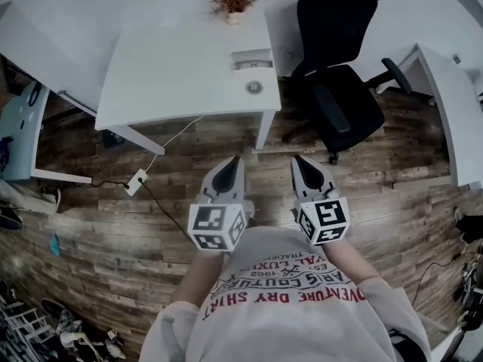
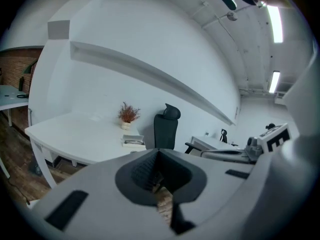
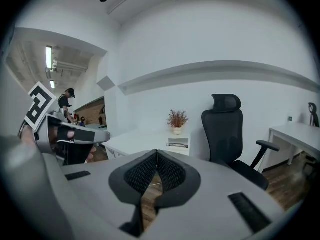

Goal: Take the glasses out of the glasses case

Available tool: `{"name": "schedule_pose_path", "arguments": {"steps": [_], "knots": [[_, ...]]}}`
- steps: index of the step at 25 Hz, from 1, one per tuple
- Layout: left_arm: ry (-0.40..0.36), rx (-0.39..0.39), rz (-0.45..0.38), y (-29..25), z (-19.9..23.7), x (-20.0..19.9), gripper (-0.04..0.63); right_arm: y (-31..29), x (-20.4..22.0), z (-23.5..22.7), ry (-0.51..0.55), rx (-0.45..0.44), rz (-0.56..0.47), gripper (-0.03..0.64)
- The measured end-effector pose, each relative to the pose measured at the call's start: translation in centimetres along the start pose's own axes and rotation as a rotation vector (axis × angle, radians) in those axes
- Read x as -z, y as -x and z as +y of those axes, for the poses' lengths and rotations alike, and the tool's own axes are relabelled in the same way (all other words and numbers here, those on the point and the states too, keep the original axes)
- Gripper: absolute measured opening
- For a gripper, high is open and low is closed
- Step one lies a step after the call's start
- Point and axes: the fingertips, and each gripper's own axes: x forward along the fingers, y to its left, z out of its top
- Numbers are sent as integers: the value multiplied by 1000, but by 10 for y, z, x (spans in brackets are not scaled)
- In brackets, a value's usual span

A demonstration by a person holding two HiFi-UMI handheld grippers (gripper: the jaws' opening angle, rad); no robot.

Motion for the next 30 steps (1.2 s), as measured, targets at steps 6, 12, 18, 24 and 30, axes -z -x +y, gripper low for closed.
{"name": "schedule_pose_path", "arguments": {"steps": [6, 12, 18, 24, 30], "knots": [[14, -8, 7, -31, 54, -22, 2, -61, -13, 1, -28, 15, 16, 12], [35, -21, 32, -63, 76, -27, 2, -100, -18, -14, -42, 8, 36, 12], [39, -54, 47, -97, 98, -35, 2, -148, -24, -29, -58, -34, 49, 12], [46, -110, 47, -152, 117, -55, 2, -210, -39, -68, -71, -84, 58, 12], [85, -184, 34, -205, 138, -76, 2, -270, -52, -82, 0, -226, 130, 12]]}}
